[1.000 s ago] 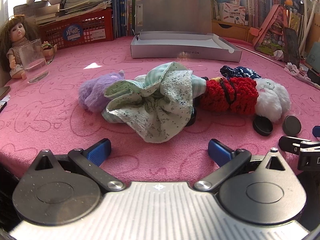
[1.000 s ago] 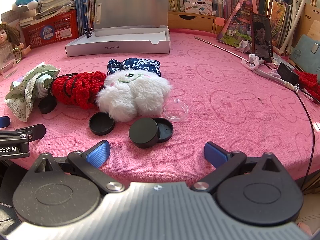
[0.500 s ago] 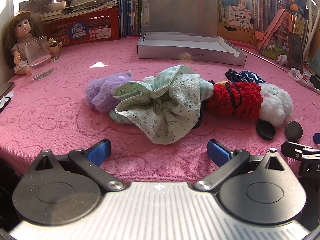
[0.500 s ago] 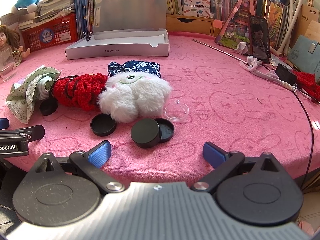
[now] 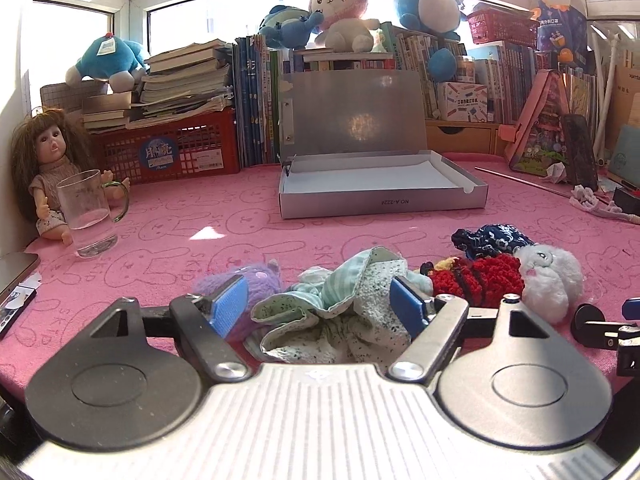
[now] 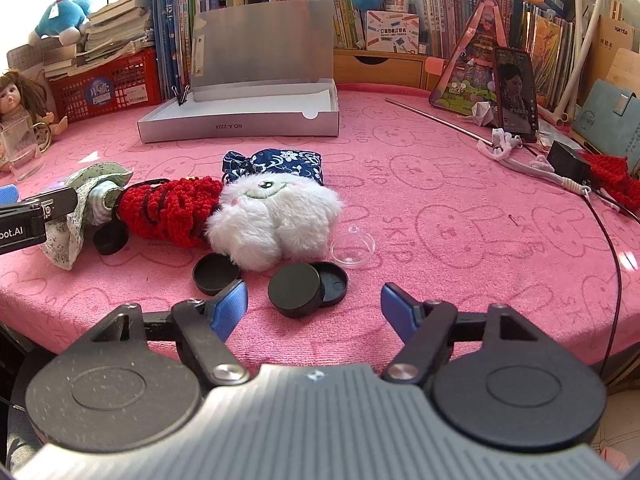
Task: Organize objects
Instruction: 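Lower the left tool onto the green floral cloth, then close the left tool on the green cloth while the right tool grasps a black lid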
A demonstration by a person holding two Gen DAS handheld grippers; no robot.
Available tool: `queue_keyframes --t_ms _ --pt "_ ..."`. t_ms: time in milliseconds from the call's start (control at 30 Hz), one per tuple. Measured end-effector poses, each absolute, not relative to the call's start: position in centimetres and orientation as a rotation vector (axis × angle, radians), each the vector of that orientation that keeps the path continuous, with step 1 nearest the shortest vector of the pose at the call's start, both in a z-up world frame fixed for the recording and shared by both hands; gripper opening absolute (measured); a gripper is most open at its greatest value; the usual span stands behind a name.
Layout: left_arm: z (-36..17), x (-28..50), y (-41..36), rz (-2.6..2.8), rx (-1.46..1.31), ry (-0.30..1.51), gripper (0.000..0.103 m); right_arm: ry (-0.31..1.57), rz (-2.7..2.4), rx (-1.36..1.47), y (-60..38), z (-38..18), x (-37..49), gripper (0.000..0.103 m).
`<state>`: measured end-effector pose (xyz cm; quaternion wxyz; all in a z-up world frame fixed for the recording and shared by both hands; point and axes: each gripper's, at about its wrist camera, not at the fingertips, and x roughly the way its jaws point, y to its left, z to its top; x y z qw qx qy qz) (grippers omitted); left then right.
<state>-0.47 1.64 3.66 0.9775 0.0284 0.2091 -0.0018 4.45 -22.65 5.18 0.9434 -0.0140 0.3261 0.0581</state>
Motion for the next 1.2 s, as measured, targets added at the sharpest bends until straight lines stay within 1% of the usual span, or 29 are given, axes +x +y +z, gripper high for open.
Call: queue_keyframes --t_ms 33,67,133,300,367,400,433,567,633,667,733,867,900,933,967,1000,1033,1100,1200 --pt "3.6 -0.2 1.7 -0.012 0.048 0.432 0.065 0.661 0.121 -0.03 -22.6 5.2 4.4 0.073" --pt "3.6 0.1 1.7 -0.016 0.044 0.439 0.065 0.658 0.123 -0.033 -22.6 5.2 4.3 0.071" --pt "3.5 0.4 1.6 -0.021 0.059 0.438 0.065 0.652 0.129 -0.046 -22.4 5.2 4.3 0.069" --pt "3.2 0.4 0.9 -0.055 0.123 0.413 0.066 0.647 0.138 -0.071 -21.9 5.2 4.6 0.06" --pt "3.2 0.3 0.7 -0.084 0.126 0.399 0.071 0.653 0.141 -0.07 -21.9 5.1 4.7 0.055" --pt "3.2 0.3 0.6 -0.097 0.13 0.397 0.081 0.655 0.142 -0.07 -21.8 5.0 4.8 0.054" --pt "3.0 0.4 0.4 -0.103 0.137 0.4 0.087 0.657 0.144 -0.073 -21.8 4.9 4.8 0.054" --pt "2.1 1.4 0.2 -0.106 0.152 0.432 0.087 0.664 0.145 -0.082 -21.6 4.7 5.0 0.047" --pt "1.7 2.0 0.4 -0.113 0.137 0.454 0.085 0.66 0.145 -0.09 -21.5 4.6 5.0 0.046" --pt "1.5 2.3 0.5 -0.117 0.125 0.47 0.083 0.659 0.146 -0.092 -21.5 4.6 5.0 0.044" --pt "1.1 2.8 0.8 -0.127 0.096 0.494 0.072 0.657 0.148 -0.095 -21.4 4.6 5.1 0.043" --pt "0.8 3.3 1.1 -0.134 0.088 0.503 0.068 0.658 0.153 -0.103 -21.2 4.4 5.4 0.041" --pt "0.8 3.3 1.2 -0.133 0.087 0.501 0.062 0.664 0.156 -0.1 -21.2 4.3 5.6 0.04" --pt "0.9 3.2 1.3 -0.128 0.081 0.497 0.053 0.665 0.155 -0.099 -21.2 4.2 5.6 0.038" --pt "1.1 3.2 1.4 -0.131 0.07 0.494 0.048 0.663 0.155 -0.1 -21.2 4.2 5.6 0.038" --pt "1.3 3.2 1.6 -0.137 0.055 0.492 0.041 0.663 0.156 -0.1 -21.1 4.2 5.7 0.038" --pt "1.5 3.1 1.8 -0.141 0.037 0.486 0.036 0.662 0.157 -0.096 -21.1 4.2 5.7 0.038" --pt "2.1 3.1 2.1 -0.146 0.016 0.478 0.033 0.66 0.162 -0.081 -21.3 4.3 5.7 0.038" --pt "3.1 3.1 2.6 -0.147 -0.012 0.458 0.032 0.647 0.161 -0.075 -21.5 4.6 5.6 0.038"
